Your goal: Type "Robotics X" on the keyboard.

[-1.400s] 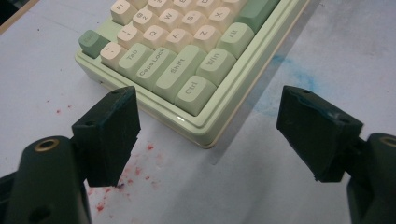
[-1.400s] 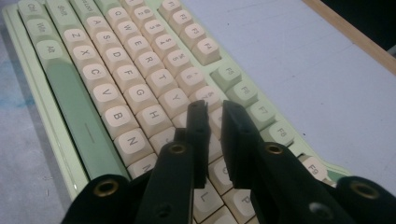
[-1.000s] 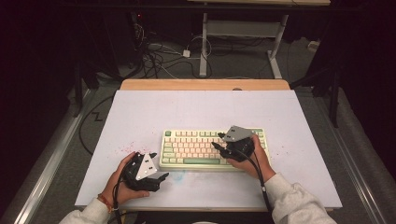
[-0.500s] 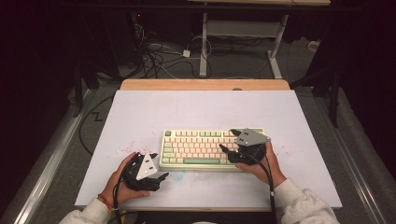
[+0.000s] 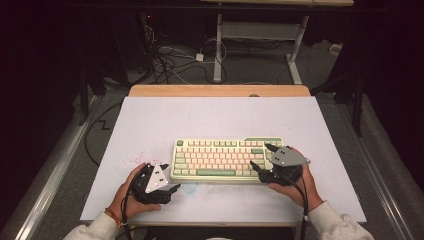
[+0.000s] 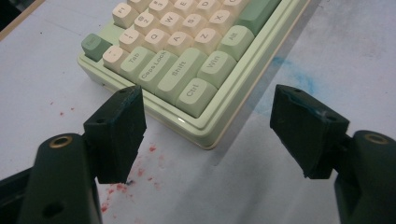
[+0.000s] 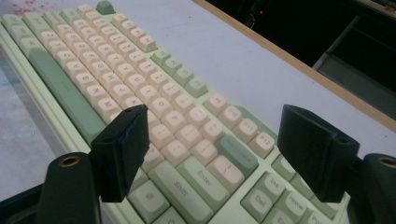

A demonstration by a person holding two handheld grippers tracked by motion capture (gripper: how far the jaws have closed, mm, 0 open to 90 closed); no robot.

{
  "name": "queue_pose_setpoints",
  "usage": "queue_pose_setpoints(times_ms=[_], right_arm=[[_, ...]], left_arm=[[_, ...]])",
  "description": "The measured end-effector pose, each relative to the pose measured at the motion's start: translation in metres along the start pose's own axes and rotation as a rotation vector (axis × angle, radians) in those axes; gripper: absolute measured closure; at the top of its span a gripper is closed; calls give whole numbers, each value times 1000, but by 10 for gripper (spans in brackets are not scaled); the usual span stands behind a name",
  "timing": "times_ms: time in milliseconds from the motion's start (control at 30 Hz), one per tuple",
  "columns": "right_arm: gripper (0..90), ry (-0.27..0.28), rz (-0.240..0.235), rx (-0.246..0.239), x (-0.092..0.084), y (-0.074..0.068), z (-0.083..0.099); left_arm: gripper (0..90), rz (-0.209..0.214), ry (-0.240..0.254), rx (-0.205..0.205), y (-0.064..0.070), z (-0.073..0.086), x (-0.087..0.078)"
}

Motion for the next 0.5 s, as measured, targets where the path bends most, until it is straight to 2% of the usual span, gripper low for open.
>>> queue_pose_setpoints(times_ms=[133, 367, 500], right_arm=[[241, 0, 11, 9, -7, 0, 8], [240, -13, 32, 4, -18, 0, 24], [241, -20, 38, 3, -22, -1, 31]], left_arm=[[270, -4, 13, -19, -1, -1, -1], [419, 28, 21, -47, -1, -4, -3], [534, 41, 30, -64, -3, -5, -6]])
Point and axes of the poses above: each handheld gripper's, and its own axes: x roughly forward along the jaws, z roughly out of its underside, y roughly to its right, the point moved 9 cm from there along x, roughly forward along the jaws, and after that the axes turned 6 degrees about z, right-handed, at the moved point
